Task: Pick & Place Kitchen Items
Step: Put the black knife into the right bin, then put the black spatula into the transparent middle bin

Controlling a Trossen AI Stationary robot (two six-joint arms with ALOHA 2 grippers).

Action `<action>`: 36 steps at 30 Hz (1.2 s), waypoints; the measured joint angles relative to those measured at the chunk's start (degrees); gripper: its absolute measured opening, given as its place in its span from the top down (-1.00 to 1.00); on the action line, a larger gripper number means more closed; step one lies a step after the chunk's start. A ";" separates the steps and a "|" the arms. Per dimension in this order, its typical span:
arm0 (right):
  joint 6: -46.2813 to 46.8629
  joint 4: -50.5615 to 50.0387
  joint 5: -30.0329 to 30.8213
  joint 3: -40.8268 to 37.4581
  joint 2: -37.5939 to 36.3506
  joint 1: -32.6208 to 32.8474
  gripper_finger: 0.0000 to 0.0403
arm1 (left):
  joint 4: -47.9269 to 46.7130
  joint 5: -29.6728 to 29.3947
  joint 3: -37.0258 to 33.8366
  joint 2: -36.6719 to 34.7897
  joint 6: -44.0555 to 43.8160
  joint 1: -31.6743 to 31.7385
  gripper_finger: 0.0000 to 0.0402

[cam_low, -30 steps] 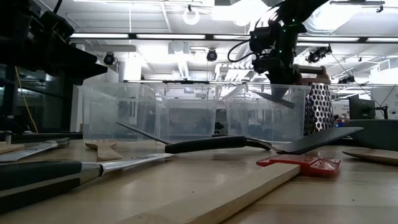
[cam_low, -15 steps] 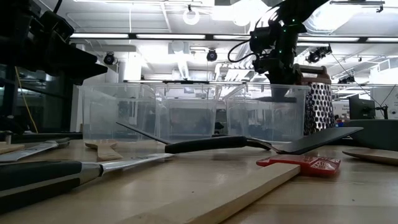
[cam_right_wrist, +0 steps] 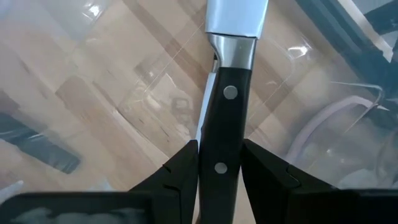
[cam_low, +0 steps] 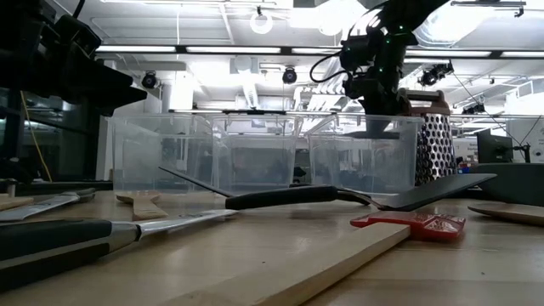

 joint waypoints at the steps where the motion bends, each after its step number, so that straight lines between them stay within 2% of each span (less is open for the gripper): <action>1: -0.02 0.08 0.01 0.00 -0.02 0.17 0.46 | 0.00 0.00 0.00 -0.01 0.01 0.00 -0.19; 5: -0.17 0.06 -0.03 -0.02 -0.53 0.31 0.39 | 0.00 -0.01 0.00 0.01 0.02 -0.01 -0.19; 12: -0.24 0.11 0.20 -0.02 -2.68 0.53 0.02 | 0.00 -0.01 0.00 0.00 0.00 -0.01 -0.19; 16: -0.20 0.36 0.21 -0.02 -4.85 0.58 -0.11 | 0.00 -0.01 0.00 -0.01 0.01 -0.01 -0.19; 25: 0.03 0.32 0.03 -0.02 -10.70 2.12 -0.11 | 0.00 -0.01 0.00 0.01 0.02 -0.01 -0.19; 29: 4.08 -0.14 -1.33 -0.02 -13.99 3.53 -0.11 | 0.00 -0.01 0.00 0.01 0.01 0.01 -0.19; 33: 7.21 -3.66 -4.66 -0.02 -17.07 6.26 -0.11 | 0.00 0.01 0.00 -0.01 0.02 0.00 -0.19; 36: 10.04 -7.82 -4.48 -0.02 -19.08 9.58 -0.11 | 0.00 0.01 0.00 -0.01 0.02 0.00 -0.19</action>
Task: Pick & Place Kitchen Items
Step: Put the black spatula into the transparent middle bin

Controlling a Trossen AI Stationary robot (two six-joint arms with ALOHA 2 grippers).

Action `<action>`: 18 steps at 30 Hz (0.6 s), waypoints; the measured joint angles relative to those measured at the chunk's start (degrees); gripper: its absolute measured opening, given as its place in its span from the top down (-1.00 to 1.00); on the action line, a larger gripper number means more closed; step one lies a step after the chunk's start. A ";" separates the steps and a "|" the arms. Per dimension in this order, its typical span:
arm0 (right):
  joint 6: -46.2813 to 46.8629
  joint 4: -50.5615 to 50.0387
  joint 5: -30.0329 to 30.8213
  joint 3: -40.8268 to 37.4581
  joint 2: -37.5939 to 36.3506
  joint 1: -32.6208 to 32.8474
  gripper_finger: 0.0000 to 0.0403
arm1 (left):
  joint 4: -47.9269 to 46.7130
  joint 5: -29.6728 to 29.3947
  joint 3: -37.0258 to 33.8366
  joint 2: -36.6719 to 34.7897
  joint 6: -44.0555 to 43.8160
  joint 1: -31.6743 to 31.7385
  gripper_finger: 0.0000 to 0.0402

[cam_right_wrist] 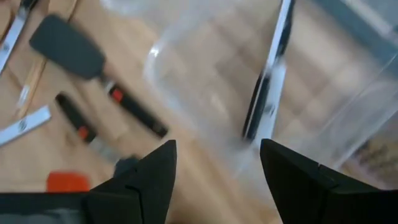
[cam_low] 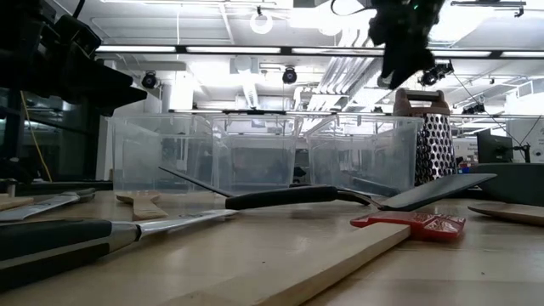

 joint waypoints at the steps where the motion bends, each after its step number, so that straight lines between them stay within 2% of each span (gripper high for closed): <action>1: 1.54 -1.58 0.08 0.00 -0.66 1.11 -0.11 | 0.00 -0.01 0.00 0.00 -0.01 0.02 -0.19; 7: 14.31 -9.94 1.68 0.00 -3.21 8.58 -0.11 | 0.00 -0.02 0.00 0.00 0.00 0.00 -0.19; 18: 49.14 -20.47 8.52 -0.83 -3.04 29.36 -0.11 | 0.00 0.00 0.00 0.00 0.00 0.00 -0.19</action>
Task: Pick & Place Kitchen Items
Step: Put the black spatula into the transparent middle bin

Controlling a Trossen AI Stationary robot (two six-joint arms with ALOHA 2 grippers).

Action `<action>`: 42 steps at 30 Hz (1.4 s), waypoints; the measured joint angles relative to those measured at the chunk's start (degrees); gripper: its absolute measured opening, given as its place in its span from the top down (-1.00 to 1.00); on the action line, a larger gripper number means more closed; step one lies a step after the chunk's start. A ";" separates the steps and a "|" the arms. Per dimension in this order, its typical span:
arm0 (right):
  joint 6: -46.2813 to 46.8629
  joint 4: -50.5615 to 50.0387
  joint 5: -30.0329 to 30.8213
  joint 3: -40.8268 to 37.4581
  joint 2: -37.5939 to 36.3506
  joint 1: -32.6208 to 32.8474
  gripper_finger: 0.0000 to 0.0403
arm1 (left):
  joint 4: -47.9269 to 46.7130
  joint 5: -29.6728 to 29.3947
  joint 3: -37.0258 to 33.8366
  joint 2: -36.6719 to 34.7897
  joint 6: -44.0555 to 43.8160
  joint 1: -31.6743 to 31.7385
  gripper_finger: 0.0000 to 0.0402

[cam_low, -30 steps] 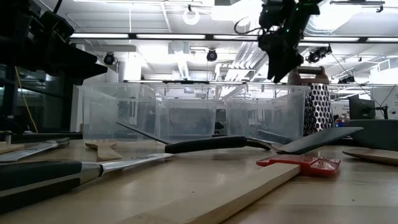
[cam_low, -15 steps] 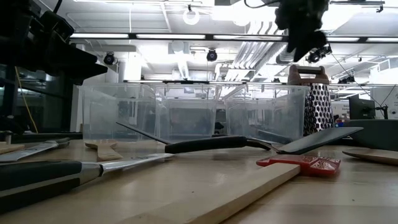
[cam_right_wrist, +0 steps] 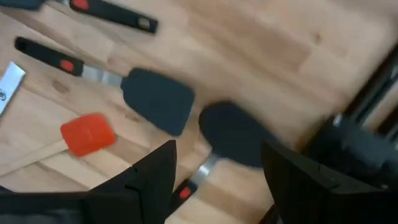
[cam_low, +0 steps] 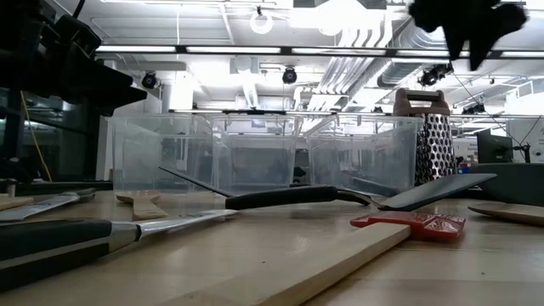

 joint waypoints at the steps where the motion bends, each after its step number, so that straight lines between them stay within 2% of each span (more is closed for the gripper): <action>1: 3.46 -0.25 0.27 -0.73 -0.02 2.05 -0.11 | 0.00 0.00 0.00 0.00 0.00 0.02 -0.19; 8: 23.60 1.52 -1.31 -9.35 0.00 13.84 -0.11 | 0.00 0.00 0.00 0.02 0.00 0.00 -0.19; 14: 32.96 7.79 -6.53 -17.70 0.02 19.71 -0.11 | 0.00 -0.01 0.00 0.00 0.00 0.01 -0.19; 29: 43.77 25.02 -8.88 -29.13 0.02 25.74 -0.11 | 0.00 -0.01 0.00 0.00 -0.01 0.02 -0.19; 42: 50.32 33.89 -8.85 -31.65 5.08 30.61 -0.05 | 0.00 0.00 0.00 0.00 0.00 0.02 -0.19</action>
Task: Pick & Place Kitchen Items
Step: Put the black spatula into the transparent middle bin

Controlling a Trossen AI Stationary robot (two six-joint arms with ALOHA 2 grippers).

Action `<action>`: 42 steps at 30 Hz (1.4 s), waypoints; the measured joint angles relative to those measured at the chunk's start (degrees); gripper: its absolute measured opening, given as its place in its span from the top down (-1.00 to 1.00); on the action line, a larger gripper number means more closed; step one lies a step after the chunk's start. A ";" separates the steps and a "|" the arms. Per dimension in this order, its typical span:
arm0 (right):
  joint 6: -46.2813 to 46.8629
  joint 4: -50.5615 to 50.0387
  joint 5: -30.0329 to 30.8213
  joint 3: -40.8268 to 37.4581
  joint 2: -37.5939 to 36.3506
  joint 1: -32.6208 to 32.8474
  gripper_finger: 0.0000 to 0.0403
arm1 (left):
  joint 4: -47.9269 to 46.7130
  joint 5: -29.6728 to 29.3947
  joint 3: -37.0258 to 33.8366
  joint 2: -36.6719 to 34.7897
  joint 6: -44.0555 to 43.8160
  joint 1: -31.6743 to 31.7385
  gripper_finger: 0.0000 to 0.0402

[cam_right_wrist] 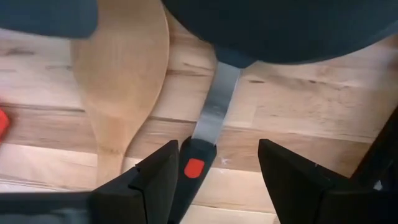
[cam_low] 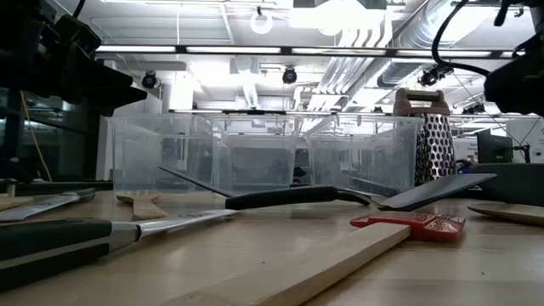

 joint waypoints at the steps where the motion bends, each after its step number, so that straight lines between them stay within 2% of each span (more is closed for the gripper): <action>1: 0.42 0.32 -0.10 0.00 0.65 0.38 -0.04 | 0.01 -0.02 0.00 0.00 0.00 0.00 -0.19; 12: 2.70 3.40 0.39 0.00 6.85 1.90 -0.02 | 0.02 -0.01 0.00 0.01 0.00 0.00 -0.19; 19: 5.23 8.70 1.66 -3.56 7.30 1.90 -0.02 | 0.00 -0.01 0.00 0.00 0.00 -0.01 -0.19; 26: 5.45 8.92 1.80 -5.95 7.13 1.90 0.01 | 0.00 -0.02 0.00 0.00 0.00 0.00 -0.19; 30: 5.38 9.38 2.39 -6.22 7.08 1.91 0.16 | 0.00 0.00 0.00 0.01 -0.01 -0.01 -0.19; 39: 2.72 8.92 2.30 -6.34 7.16 1.90 0.65 | 0.00 0.00 0.00 0.02 -0.01 0.00 -0.19; 42: 1.33 9.07 1.95 -6.35 7.12 1.90 0.69 | 0.01 -0.02 0.00 0.01 0.00 -0.01 -0.19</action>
